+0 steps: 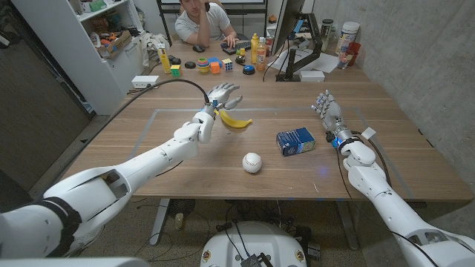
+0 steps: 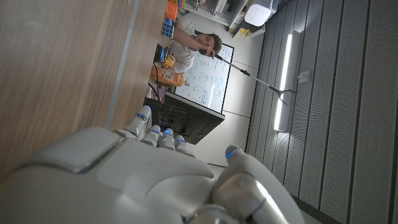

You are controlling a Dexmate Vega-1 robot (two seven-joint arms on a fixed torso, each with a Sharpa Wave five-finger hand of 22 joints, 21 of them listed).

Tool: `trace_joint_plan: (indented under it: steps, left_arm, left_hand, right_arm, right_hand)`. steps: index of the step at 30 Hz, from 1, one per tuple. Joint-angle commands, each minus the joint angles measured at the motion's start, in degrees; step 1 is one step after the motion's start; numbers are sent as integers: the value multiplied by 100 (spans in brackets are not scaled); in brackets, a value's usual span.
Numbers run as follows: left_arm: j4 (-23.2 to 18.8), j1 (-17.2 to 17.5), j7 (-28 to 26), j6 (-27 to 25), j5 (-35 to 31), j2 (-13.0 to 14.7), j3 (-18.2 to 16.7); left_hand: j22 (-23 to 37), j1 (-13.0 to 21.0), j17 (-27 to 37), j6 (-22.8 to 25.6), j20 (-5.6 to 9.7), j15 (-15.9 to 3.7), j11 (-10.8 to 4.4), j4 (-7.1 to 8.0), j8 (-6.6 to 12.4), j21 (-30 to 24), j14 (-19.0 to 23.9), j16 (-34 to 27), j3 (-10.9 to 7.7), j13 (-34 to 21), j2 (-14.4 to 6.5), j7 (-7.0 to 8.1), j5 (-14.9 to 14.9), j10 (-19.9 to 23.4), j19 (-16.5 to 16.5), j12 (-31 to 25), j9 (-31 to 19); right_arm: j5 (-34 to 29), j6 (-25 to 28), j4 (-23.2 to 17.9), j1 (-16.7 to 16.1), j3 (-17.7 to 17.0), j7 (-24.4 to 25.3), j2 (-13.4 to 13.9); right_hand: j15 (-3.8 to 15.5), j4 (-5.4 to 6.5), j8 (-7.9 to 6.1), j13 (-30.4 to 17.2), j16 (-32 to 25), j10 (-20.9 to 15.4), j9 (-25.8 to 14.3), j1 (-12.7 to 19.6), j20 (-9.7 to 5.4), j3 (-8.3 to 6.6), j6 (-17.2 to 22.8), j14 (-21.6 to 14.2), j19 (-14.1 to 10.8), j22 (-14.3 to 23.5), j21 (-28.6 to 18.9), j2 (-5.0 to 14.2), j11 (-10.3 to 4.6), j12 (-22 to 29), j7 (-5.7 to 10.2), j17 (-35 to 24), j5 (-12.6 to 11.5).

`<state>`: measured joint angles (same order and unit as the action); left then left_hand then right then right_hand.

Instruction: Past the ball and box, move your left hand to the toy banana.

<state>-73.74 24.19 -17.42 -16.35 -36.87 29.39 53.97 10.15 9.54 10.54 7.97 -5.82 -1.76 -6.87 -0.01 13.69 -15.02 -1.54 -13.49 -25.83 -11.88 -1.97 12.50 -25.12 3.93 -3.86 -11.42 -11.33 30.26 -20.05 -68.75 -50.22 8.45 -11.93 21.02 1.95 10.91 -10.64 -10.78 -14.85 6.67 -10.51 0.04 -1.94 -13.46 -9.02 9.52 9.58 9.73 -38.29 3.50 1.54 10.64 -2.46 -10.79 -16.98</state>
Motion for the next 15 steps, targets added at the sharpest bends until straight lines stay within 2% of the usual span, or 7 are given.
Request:
trace_joint_plan:
  steps: [1, 15]
  left_arm:
    - [292, -258, 551, 46, -143, -123, 395]
    - [444, -259, 960, -51, -163, -155, 608]
  left_hand:
    - [0, 68, 27, -32, 51, -175, -38, -43, -16, 19, -45, 10, -3, -31, 18, 17, -26, -57, 10, 8, -25]
    - [2, 78, 31, -74, 57, -189, -45, -64, -43, 56, -65, 25, -7, -34, 15, 17, -26, -90, 16, 19, -27]
  right_arm:
    - [29, -91, 94, 60, 17, -49, -27]
    - [50, -150, 275, 168, 57, -128, -57]
  right_hand:
    - [69, -3, -35, -17, 2, 10, -22, -2, -627, -4, 5, 124, 383, 29, 23, 673, 5, 41, 5, -11, -46]
    - [67, -3, -34, -16, 7, 11, -22, -2, -629, 4, 11, 120, 371, 30, 56, 674, 3, 38, 11, -11, -48]
